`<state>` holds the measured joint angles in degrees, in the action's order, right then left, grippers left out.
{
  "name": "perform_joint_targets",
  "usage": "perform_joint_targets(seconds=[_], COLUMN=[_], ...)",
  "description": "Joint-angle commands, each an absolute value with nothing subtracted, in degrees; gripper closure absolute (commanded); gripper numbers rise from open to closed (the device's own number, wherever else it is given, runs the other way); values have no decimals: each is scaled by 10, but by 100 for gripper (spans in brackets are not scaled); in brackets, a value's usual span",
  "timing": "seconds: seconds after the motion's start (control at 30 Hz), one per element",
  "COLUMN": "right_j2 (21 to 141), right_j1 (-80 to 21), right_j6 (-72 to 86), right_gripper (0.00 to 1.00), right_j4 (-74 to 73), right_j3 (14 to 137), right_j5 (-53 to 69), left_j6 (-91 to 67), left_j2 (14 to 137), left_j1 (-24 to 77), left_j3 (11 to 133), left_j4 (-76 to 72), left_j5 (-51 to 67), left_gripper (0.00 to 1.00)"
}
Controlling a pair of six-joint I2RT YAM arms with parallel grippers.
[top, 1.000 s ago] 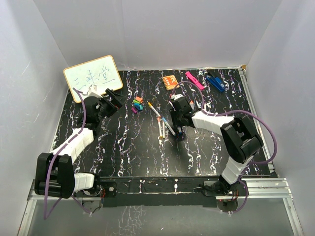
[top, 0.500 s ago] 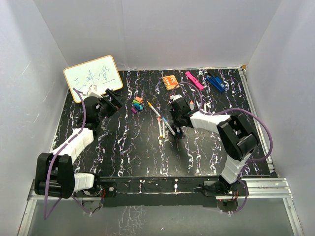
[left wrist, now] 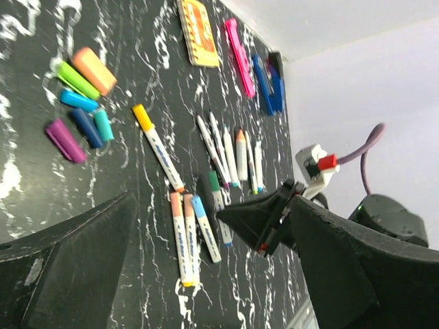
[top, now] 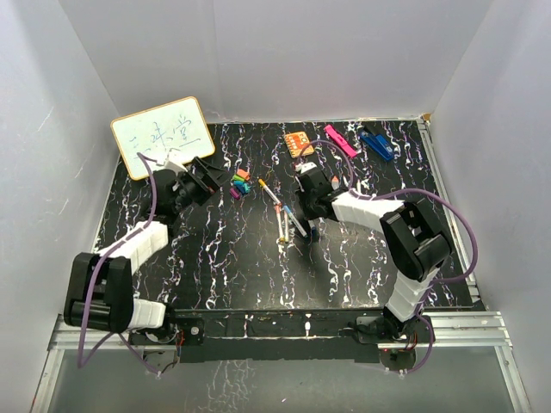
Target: Open the pen caps
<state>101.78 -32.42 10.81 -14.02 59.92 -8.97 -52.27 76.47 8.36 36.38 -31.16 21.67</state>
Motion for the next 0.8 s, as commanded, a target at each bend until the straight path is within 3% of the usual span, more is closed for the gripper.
perform_joint_targets(seconds=[0.0, 0.27, 0.77], right_j2=[965, 940, 929], right_j1=[-329, -351, -407], right_j6=[85, 85, 91], right_gripper=[100, 100, 100], right_j4=[-121, -128, -121], right_j3=[647, 688, 709], right_j5=[-71, -45, -47], left_j6=[-546, -556, -580], left_j2=[800, 898, 992], left_j1=[120, 198, 238], left_j3=[374, 446, 520], left_j4=[-370, -374, -399], left_j5=[261, 248, 258], left_gripper=[8, 9, 18])
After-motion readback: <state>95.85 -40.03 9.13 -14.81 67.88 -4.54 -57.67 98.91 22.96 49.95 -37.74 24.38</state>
